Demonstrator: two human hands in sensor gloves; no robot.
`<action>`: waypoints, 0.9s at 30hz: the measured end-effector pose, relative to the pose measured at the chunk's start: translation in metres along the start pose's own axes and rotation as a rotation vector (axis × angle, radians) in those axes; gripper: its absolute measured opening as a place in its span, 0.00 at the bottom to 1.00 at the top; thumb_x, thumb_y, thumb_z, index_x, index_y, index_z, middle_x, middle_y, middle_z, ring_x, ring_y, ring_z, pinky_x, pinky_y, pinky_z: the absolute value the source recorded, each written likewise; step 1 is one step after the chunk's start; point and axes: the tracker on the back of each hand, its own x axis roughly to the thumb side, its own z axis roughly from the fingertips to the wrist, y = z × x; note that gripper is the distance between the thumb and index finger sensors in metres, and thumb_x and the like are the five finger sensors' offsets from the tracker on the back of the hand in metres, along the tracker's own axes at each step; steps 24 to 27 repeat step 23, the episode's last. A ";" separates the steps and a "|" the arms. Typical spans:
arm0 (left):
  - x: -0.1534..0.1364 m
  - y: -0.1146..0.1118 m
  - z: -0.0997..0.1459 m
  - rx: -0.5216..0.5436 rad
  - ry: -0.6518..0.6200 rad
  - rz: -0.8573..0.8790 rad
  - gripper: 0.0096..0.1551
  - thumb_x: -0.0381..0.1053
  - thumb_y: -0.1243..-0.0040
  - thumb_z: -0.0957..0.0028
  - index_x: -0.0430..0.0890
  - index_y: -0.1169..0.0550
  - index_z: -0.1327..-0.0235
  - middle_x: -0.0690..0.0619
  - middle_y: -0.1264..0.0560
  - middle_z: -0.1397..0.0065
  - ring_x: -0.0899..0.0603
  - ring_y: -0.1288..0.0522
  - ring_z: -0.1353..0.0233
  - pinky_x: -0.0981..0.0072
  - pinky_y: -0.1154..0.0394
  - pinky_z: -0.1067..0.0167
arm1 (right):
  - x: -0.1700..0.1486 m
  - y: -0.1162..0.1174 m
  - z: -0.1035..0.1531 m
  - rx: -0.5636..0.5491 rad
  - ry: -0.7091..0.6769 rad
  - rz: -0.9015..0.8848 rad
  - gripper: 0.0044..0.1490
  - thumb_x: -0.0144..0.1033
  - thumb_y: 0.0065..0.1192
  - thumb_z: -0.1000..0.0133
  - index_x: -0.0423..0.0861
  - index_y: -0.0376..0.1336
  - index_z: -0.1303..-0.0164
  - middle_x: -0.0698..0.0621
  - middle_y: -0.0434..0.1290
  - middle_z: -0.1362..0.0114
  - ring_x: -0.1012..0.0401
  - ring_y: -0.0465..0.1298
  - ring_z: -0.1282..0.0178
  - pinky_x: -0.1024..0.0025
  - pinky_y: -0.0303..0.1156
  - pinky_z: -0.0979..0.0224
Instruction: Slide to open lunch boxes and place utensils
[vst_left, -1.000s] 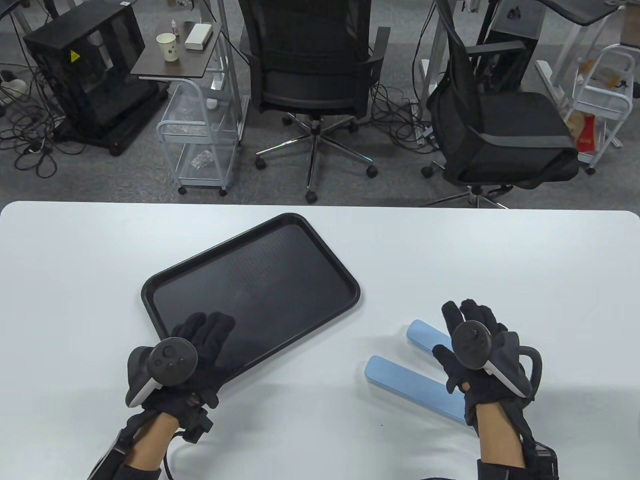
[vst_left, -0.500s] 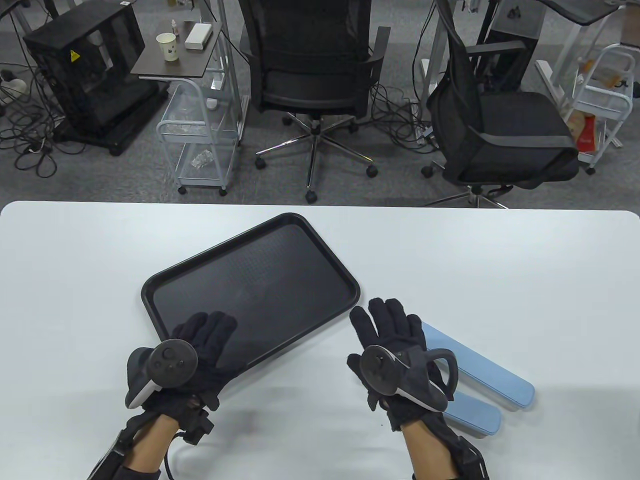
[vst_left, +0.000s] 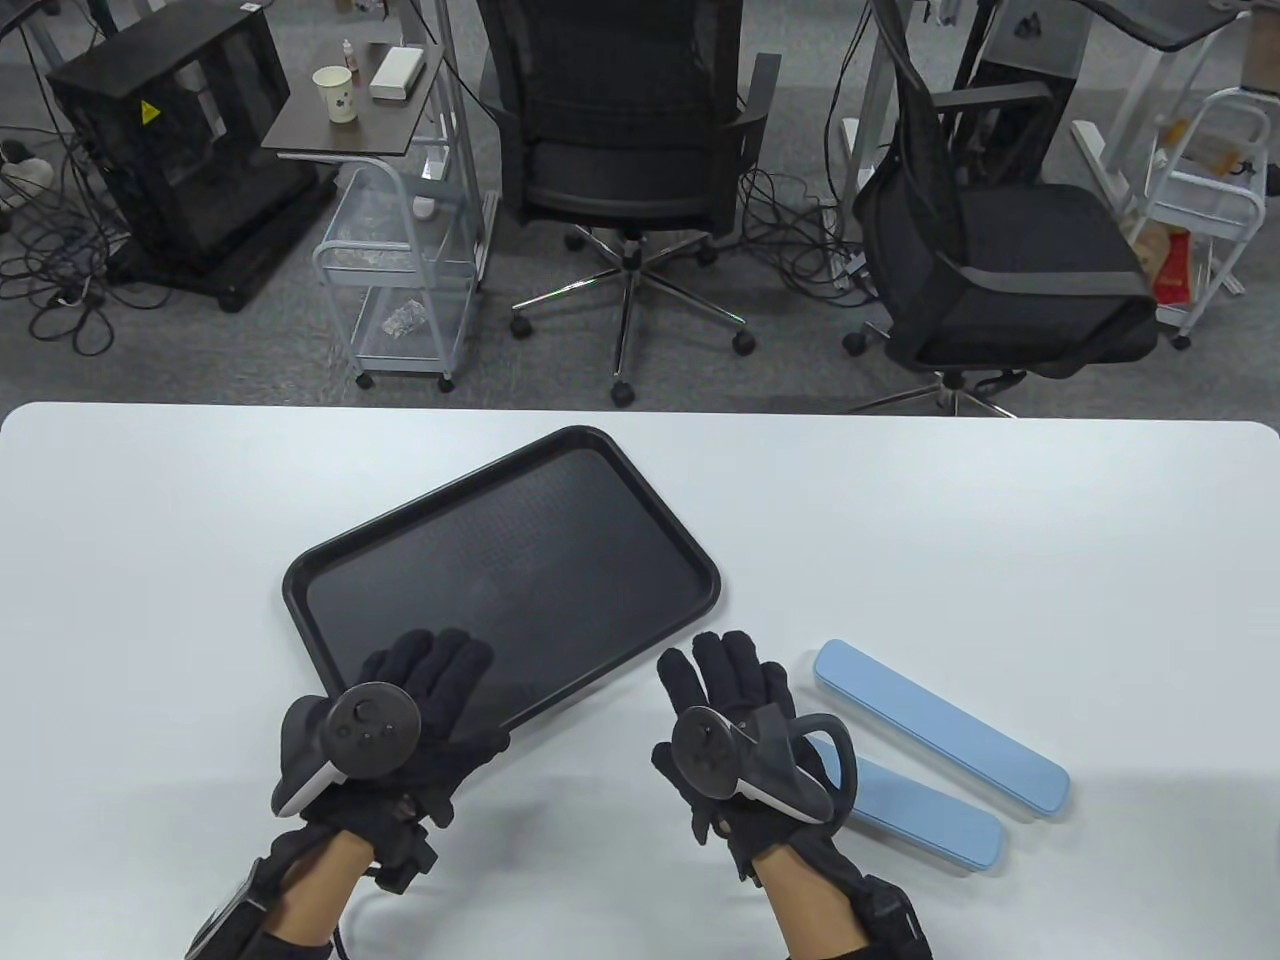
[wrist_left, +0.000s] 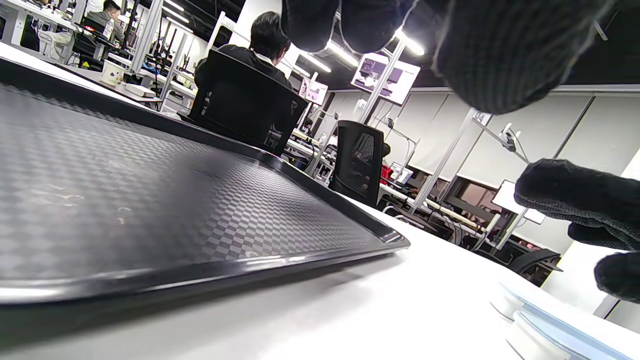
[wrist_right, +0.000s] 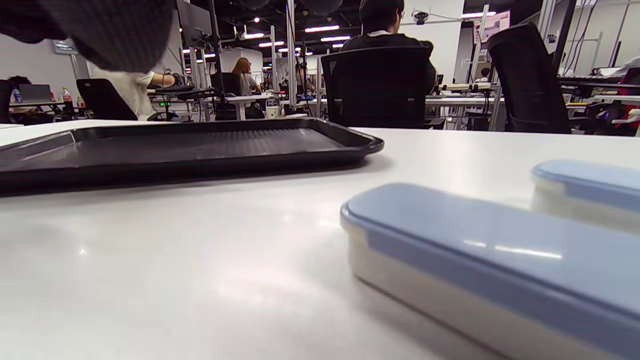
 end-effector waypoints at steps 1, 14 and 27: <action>0.000 0.000 0.000 -0.001 -0.001 -0.001 0.49 0.70 0.39 0.54 0.55 0.42 0.21 0.52 0.47 0.14 0.35 0.58 0.16 0.38 0.66 0.26 | 0.000 0.002 0.000 0.005 -0.002 -0.001 0.53 0.61 0.59 0.45 0.58 0.37 0.18 0.43 0.34 0.14 0.42 0.36 0.12 0.39 0.42 0.18; 0.000 -0.003 -0.001 -0.014 0.009 -0.004 0.49 0.70 0.38 0.54 0.56 0.42 0.21 0.53 0.47 0.14 0.36 0.58 0.16 0.38 0.66 0.26 | -0.005 0.004 0.003 0.019 0.010 -0.041 0.53 0.61 0.58 0.45 0.58 0.37 0.18 0.43 0.34 0.14 0.42 0.36 0.13 0.39 0.42 0.19; -0.001 -0.004 -0.001 -0.020 0.020 -0.012 0.49 0.70 0.38 0.54 0.56 0.42 0.21 0.53 0.47 0.14 0.36 0.58 0.16 0.38 0.67 0.26 | -0.004 0.005 0.003 0.028 0.005 -0.046 0.53 0.61 0.58 0.45 0.58 0.36 0.18 0.43 0.33 0.14 0.41 0.36 0.13 0.39 0.42 0.19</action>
